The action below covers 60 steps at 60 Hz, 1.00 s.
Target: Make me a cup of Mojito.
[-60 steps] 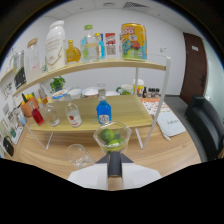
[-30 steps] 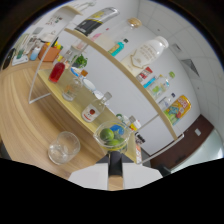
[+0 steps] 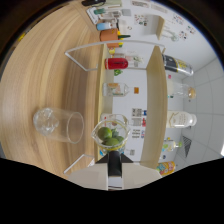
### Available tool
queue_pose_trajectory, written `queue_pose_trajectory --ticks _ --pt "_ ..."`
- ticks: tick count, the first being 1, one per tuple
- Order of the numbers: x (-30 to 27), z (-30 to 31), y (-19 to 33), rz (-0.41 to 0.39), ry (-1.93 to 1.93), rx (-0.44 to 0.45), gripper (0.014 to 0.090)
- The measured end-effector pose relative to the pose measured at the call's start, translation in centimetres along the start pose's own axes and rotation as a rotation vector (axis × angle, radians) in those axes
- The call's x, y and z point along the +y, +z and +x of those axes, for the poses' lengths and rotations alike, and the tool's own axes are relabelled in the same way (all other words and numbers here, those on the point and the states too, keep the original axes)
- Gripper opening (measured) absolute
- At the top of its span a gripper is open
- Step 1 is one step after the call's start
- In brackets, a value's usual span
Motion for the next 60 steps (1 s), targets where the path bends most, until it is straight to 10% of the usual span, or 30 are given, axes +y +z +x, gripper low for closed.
queue_pose_trajectory --ticks 33,60 --pt "2.7 5.6 -3.2 0.045 0.822 -0.007 0.0155" --pt "16.3 -12.4 -2.2 -0.317 1.652 -0.346 0.0155"
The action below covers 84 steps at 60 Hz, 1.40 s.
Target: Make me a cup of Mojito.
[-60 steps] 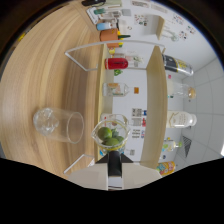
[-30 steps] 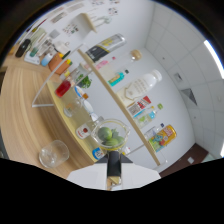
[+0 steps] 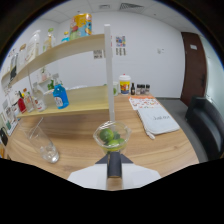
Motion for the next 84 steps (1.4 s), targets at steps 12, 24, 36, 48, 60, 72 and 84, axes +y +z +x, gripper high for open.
queue_pose_trajectory --ticks 12,24,36,48,60,72,84 --pt "6.5 1.2 3.3 -0.143 0.008 -0.033 0.0154" --pt "9.2 1.0 4.2 -0.181 0.007 -0.055 0.0166" --pt "9.7 1.4 4.4 -0.186 -0.012 -0.043 0.0319" --pt "6.3 1.6 2.1 -0.120 -0.027 0.022 0.0865" --pt "-1.4 -3.0 -3.4 0.061 0.000 0.027 0.0853" --pt "-4.6 -11.9 -7.3 0.153 0.060 -0.027 0.0852" --pt "-2.3 -19.8 -7.4 0.123 0.030 -0.079 0.0849"
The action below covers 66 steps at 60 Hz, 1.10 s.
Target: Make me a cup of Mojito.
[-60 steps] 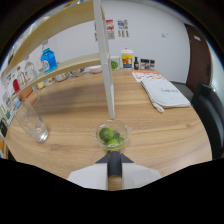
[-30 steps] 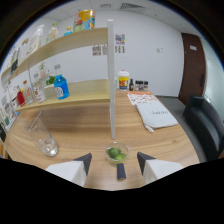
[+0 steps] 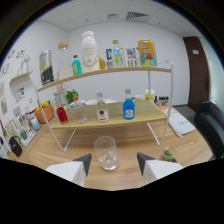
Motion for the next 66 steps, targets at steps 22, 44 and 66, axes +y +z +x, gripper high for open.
queue_pose_trajectory --ticks 22,44,66 --pt "-7.2 -4.0 5.4 0.061 0.000 -0.009 0.0854" --pt "-9.0 -4.7 14.5 0.000 -0.069 0.004 0.0663" --pt "-8.2 -3.7 16.8 -0.034 -0.072 0.014 0.0352"
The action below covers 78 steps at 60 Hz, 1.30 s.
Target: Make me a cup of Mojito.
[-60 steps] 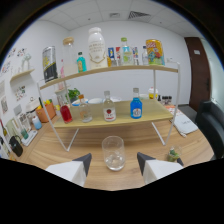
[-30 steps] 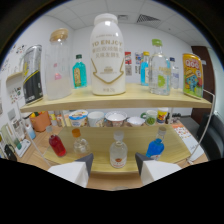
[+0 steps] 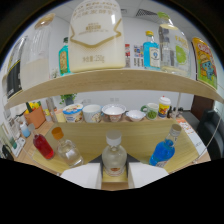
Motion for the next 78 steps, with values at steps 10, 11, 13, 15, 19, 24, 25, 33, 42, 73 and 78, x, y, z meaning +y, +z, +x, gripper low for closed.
queue_pose_trajectory --ticks 10,11,13,15,19,24,25,33,42,73,78 --pt "-0.5 0.1 -1.2 0.019 -0.021 -0.002 0.0342" --pt "-0.6 0.1 -1.5 0.024 -0.025 -0.001 0.0343" --pt "-1.0 0.3 -2.2 0.037 -0.032 -0.001 0.0344" --pt "-1.4 0.4 -3.1 0.053 -0.029 0.000 0.0343" --pt "-2.0 1.2 -5.0 0.078 -0.016 0.006 0.0339" --pt "-2.2 2.8 -7.1 0.093 0.013 0.018 0.0340" --pt "-2.1 3.2 -7.5 0.094 0.016 0.022 0.0340" --pt "0.7 6.7 -9.1 0.067 -0.018 0.070 0.0339" --pt "5.2 9.5 -9.3 0.003 -0.077 0.121 0.0338" --pt "2.5 11.2 -8.3 -0.014 -1.200 0.462 0.0335" --pt "2.0 10.4 -8.4 -0.011 -1.383 0.493 0.0335"
